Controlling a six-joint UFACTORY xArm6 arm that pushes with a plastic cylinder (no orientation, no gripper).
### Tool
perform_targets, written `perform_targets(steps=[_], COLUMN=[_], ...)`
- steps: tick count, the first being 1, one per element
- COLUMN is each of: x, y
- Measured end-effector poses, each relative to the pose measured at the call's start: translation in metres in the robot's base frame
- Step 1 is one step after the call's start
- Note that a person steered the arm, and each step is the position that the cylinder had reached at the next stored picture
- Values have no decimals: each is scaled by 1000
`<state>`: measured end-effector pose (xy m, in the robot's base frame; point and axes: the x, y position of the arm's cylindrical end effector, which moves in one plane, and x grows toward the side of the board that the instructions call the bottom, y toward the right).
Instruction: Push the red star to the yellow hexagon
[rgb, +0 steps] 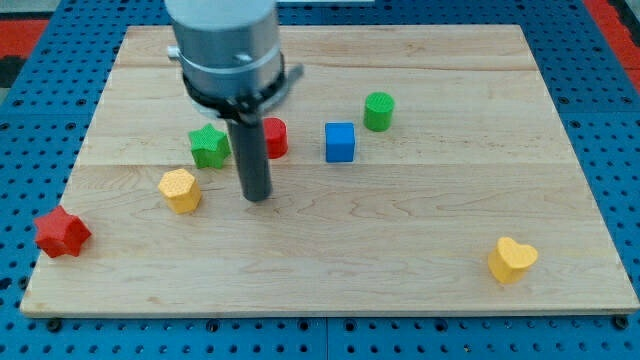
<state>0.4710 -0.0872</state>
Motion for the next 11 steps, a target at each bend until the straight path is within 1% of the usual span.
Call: perform_targets(steps=[1,2,3,4,5,6,7,8,9,10,11], x=[-5,2,-16,13,48,78,82,82,100,130,108], y=[-55,-80,-148,-210,-217,-203,-157,-145,-171,-150,-92])
